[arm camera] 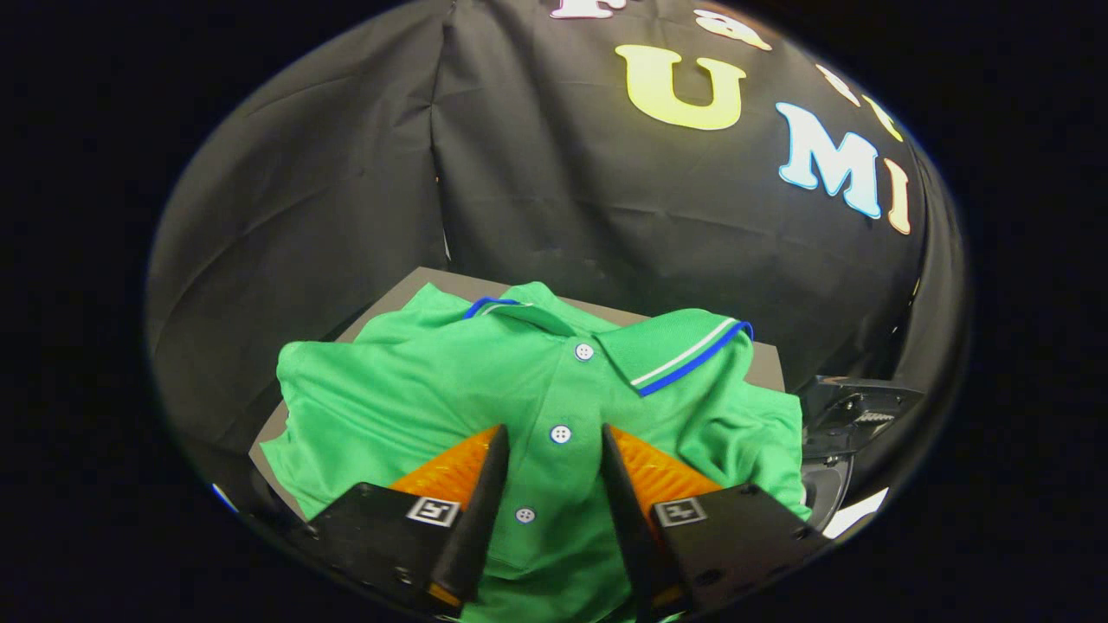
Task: Put the clothes into the washing machine and then close the washing machine lid.
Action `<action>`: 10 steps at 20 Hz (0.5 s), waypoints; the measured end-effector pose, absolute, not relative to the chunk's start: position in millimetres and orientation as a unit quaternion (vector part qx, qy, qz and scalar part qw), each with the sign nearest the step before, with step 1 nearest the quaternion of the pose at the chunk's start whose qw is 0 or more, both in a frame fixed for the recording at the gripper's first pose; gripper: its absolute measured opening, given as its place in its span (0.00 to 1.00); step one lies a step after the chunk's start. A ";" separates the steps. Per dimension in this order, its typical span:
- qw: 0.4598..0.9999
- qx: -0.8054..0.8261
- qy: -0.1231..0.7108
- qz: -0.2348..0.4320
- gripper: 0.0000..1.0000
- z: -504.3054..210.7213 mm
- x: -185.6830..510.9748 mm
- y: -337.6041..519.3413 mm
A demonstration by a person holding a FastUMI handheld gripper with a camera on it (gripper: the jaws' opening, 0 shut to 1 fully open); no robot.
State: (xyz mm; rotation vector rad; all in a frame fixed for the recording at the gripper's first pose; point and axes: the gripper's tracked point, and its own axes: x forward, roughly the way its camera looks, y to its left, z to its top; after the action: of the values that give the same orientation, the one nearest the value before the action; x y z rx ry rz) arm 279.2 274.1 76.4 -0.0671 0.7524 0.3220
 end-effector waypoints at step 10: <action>0.921 -0.085 0.346 0.158 0.14 79.1 269.9 280.9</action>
State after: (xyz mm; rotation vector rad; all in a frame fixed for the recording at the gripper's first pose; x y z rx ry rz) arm 269.9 280.9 79.1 -0.1746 0.7113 0.3251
